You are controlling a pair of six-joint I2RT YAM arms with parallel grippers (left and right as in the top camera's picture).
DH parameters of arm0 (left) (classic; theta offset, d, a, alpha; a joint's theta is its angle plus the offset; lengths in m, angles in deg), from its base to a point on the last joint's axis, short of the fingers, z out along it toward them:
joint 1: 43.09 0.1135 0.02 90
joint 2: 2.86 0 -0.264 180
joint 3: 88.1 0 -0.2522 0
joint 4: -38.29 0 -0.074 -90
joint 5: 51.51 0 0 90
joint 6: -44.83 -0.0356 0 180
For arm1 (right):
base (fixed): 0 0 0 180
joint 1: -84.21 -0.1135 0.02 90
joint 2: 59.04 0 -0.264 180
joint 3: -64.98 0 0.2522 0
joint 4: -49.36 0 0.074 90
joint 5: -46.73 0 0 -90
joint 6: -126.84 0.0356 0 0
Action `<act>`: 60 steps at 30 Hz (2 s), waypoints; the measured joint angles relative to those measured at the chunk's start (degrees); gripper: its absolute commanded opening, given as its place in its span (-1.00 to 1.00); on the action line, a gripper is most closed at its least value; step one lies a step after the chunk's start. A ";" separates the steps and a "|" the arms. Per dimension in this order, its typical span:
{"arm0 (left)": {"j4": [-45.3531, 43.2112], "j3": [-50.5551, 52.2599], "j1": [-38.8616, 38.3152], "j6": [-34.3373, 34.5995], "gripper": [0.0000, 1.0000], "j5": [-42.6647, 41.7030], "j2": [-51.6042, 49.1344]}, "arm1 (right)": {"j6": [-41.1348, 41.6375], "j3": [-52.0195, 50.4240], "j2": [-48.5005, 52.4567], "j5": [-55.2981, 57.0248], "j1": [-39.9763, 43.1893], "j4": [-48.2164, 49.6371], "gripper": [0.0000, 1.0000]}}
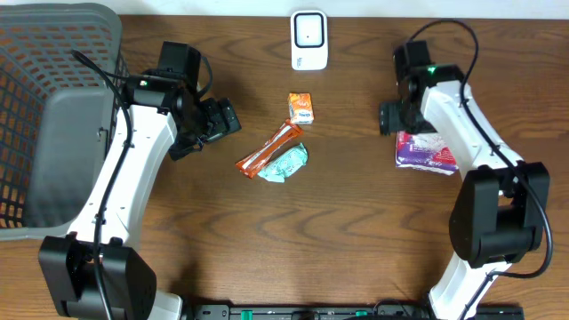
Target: Scan the item barcode
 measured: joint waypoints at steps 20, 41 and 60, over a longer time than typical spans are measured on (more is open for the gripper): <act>0.00 0.00 0.00 0.00 0.96 0.00 0.00 | 0.20 -15.74 -1.14 1.42 -0.57 13.92 -0.98; 0.00 0.00 0.00 0.00 0.96 0.00 0.00 | -0.04 10.27 -1.07 -51.52 -0.20 -3.85 -0.98; 0.00 0.00 0.00 0.00 0.95 0.00 0.00 | 1.33 -8.00 -1.07 -79.47 5.51 12.13 -0.98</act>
